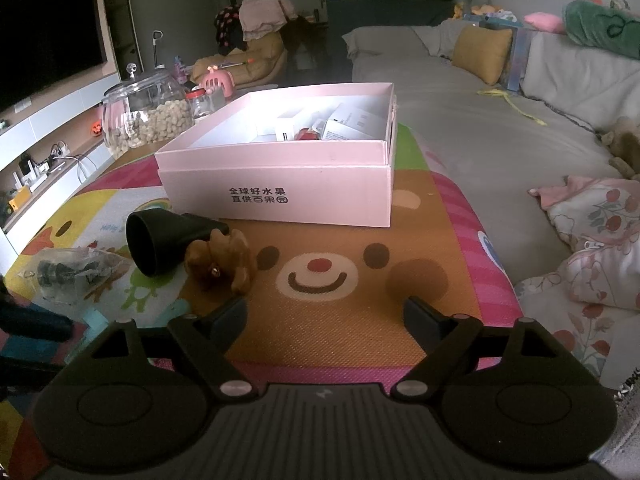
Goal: Organize rigid objects
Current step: 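Reach the left tool to the clear plastic bag on the mat and grasp it, then lift the bag with the left tool while the right tool grasps the brown toy figure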
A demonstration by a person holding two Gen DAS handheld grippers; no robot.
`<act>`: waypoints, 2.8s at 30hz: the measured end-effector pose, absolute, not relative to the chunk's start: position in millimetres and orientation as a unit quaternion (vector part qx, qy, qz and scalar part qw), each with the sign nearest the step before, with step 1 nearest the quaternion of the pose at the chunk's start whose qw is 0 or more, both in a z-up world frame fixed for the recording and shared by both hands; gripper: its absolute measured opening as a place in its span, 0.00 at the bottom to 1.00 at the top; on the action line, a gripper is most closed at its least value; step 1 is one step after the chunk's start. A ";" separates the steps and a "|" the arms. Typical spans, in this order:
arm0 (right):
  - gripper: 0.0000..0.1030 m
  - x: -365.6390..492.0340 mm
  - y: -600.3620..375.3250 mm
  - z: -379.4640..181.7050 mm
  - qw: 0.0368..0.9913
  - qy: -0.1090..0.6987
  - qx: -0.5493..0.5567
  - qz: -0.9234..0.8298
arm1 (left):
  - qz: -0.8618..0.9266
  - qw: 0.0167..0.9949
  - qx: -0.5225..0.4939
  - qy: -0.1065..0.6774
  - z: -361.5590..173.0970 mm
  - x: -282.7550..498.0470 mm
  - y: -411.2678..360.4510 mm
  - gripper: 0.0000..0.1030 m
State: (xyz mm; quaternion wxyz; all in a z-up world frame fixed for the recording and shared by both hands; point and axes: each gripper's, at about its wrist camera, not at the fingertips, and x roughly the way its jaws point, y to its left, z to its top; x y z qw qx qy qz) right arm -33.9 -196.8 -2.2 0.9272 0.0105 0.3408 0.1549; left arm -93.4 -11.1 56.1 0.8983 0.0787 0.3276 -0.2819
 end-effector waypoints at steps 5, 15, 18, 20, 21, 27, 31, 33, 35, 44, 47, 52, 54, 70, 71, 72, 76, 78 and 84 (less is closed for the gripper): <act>0.84 -34.1 -196.7 -2.4 0.927 0.340 0.012 0.156 | -0.265 0.897 0.173 0.308 54.1 -82.4 -31.0 0.42; 0.84 -34.5 -198.5 -2.3 0.927 0.339 0.018 0.158 | -0.271 0.869 0.202 0.361 24.8 -53.4 -61.9 0.42; 0.84 -34.6 -200.0 -1.7 0.927 0.338 0.020 0.159 | -0.257 0.876 0.194 0.359 19.0 -51.3 -66.7 0.43; 0.84 -34.6 -200.6 -1.7 0.927 0.338 0.021 0.159 | -0.249 0.881 0.176 0.361 19.2 -48.3 -64.8 0.43; 0.84 -34.6 -200.8 -1.7 0.927 0.338 0.022 0.160 | -0.243 0.884 0.169 0.361 18.6 -46.5 -63.3 0.43; 0.84 -34.7 -202.1 -1.4 0.927 0.338 0.024 0.160 | -0.227 0.891 0.171 0.353 26.8 -58.5 -47.4 0.43; 0.84 -34.7 -202.3 -1.2 0.927 0.338 0.024 0.160 | -0.206 0.901 0.148 0.352 33.4 -71.5 -23.7 0.43; 0.84 -34.7 -202.2 -1.2 0.927 0.338 0.024 0.160 | -0.195 0.905 0.137 0.353 33.5 -75.1 -15.7 0.43; 0.84 -34.5 -201.9 -1.3 0.927 0.339 0.023 0.160 | -0.185 0.909 0.123 0.353 34.7 -76.4 -9.4 0.43; 0.84 -34.5 -201.3 -1.7 0.927 0.340 0.021 0.159 | -0.129 0.934 0.036 0.332 53.7 -103.5 31.3 0.41; 0.84 -34.6 -200.7 -1.8 0.927 0.340 0.020 0.159 | -0.126 0.923 0.039 0.361 46.3 -109.5 35.7 0.41; 0.84 -34.9 -199.7 -2.6 0.927 0.341 0.015 0.157 | -0.149 0.905 0.066 0.393 28.9 -108.5 21.0 0.41; 0.84 -35.2 -199.5 -2.7 0.927 0.342 0.015 0.157 | -0.169 0.903 0.075 0.387 31.5 -109.4 17.2 0.41; 0.85 -30.3 -182.2 4.9 0.920 0.340 -0.010 0.195 | -0.136 0.898 0.205 0.364 26.1 -40.8 56.0 0.50; 0.85 -27.5 -176.9 6.3 0.919 0.340 -0.011 0.202 | -0.141 0.896 0.206 0.368 23.1 -35.7 54.2 0.51; 0.85 -24.4 -171.5 7.7 0.917 0.339 -0.013 0.209 | -0.145 0.894 0.204 0.372 21.9 -31.2 53.2 0.51; 0.85 -9.2 -146.8 7.9 0.913 0.342 -0.036 0.220 | -0.156 0.896 0.156 0.386 21.6 -14.2 58.8 0.52; 0.83 -2.0 -136.3 5.4 0.910 0.347 -0.044 0.222 | -0.157 0.896 0.115 0.400 21.2 -3.9 66.5 0.53; 0.51 0.3 -122.6 8.7 0.907 0.349 -0.057 0.231 | -0.161 0.905 0.103 0.380 16.6 0.4 62.2 0.50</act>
